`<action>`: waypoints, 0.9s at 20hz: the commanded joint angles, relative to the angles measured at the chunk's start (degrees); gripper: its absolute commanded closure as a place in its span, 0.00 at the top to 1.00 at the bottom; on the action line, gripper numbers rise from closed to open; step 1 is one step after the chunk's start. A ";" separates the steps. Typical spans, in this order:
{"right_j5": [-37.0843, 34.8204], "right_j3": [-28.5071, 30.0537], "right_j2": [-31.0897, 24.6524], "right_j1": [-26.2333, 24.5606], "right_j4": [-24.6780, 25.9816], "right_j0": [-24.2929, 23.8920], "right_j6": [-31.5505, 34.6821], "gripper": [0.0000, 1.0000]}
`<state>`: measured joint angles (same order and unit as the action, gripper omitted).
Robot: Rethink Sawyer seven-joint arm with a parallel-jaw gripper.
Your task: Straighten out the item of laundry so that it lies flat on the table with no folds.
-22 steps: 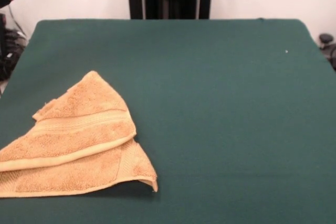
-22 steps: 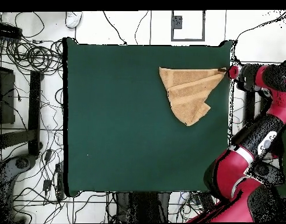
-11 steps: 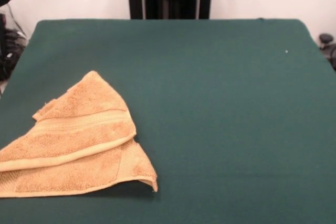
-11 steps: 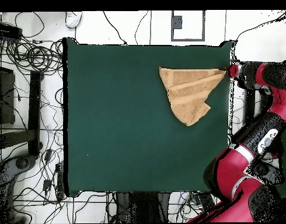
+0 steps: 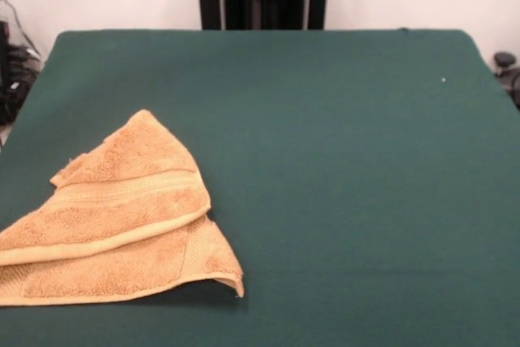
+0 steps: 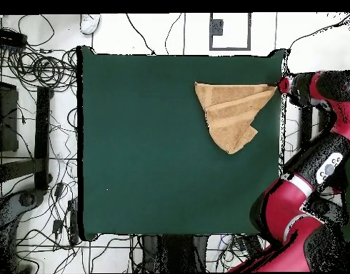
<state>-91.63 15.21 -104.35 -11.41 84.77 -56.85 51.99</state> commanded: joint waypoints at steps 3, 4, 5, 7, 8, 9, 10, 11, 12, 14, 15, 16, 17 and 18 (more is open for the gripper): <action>11.37 -0.26 13.56 -1.26 12.23 2.18 -13.90 1.00; 11.19 -0.03 14.23 -1.07 12.51 2.43 -13.09 1.00; 11.50 0.36 14.32 -1.22 11.71 2.25 -13.86 1.00; 12.10 1.14 14.49 -1.53 10.11 1.88 -15.39 1.00; 12.40 1.53 14.58 -1.68 9.31 1.70 -16.16 1.00; 14.05 2.78 15.96 -1.29 8.91 1.59 -15.49 1.00; 15.69 4.04 17.33 -0.91 8.52 1.48 -14.81 1.00; 17.33 5.29 18.71 -0.53 8.13 1.36 -14.14 1.00; 19.49 8.12 21.34 0.35 7.29 1.08 -12.26 1.00; 21.61 11.23 24.41 1.43 6.11 0.83 -9.39 1.00; 24.64 18.13 29.59 3.97 5.28 0.18 -2.54 1.00; 25.78 21.09 31.86 5.37 4.91 0.09 0.65 1.00; 27.00 23.39 33.56 6.56 4.39 0.06 2.92 1.00; 28.23 25.70 35.26 7.75 3.86 0.03 5.18 1.00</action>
<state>-79.89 27.26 -89.97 -5.96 85.05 -56.66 51.99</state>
